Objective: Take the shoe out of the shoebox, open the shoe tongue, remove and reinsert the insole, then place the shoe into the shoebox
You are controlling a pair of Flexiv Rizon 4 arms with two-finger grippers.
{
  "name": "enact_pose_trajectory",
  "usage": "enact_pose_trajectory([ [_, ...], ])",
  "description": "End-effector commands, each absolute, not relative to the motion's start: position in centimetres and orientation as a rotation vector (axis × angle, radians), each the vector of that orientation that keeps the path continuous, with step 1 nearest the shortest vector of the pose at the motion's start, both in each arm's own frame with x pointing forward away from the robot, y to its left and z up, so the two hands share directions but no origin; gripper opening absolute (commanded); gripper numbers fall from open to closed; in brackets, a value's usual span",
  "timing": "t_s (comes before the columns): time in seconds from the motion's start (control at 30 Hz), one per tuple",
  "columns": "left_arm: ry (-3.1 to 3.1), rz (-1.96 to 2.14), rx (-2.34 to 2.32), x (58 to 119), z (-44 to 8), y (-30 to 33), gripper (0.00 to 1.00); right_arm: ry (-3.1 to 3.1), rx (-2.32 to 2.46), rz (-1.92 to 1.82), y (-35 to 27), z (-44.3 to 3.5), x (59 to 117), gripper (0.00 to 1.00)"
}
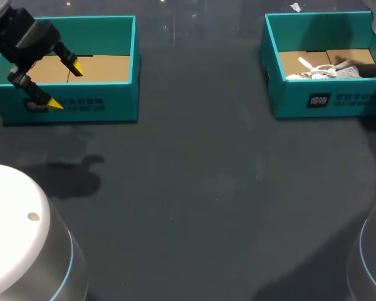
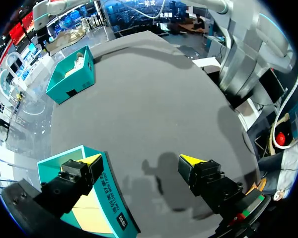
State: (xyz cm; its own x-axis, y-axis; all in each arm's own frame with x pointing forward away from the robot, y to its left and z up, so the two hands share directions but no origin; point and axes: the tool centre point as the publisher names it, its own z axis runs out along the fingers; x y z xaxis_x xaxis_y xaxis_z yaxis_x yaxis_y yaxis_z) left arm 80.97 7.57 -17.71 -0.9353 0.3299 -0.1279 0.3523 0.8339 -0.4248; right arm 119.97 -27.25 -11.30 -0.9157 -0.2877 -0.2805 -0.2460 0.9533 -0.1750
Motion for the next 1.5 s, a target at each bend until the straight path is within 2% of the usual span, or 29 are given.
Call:
enact_pose_trajectory([
  [0.03, 2.963, -0.696, 0.553, 81.0, -17.7, 7.6, 1.0, 2.822, -0.287, -0.172, -28.1, -11.5, 120.3, 0.0],
  [0.4, 2.963, -0.696, 0.553, 81.0, -17.7, 7.6, 1.0, 2.756, 0.554, -0.104, -32.3, -12.3, 116.7, 0.0],
  [0.9, 2.963, -0.696, 0.553, 81.0, -17.7, 7.6, 1.0, 2.737, 0.542, -0.089, -31.9, -11.7, 116.5, 0.0],
  [1.2, 2.963, -0.696, 0.553, 81.0, -17.7, 7.6, 1.0, 2.518, 1.16, -0.154, -33.5, -12.5, 116.5, 0.0],
  [1.5, 2.963, -0.696, 0.553, 81.0, -17.7, 7.6, 1.0, 2.351, 1.367, -0.183, -33.6, -12.8, 115.9, 0.0],
])
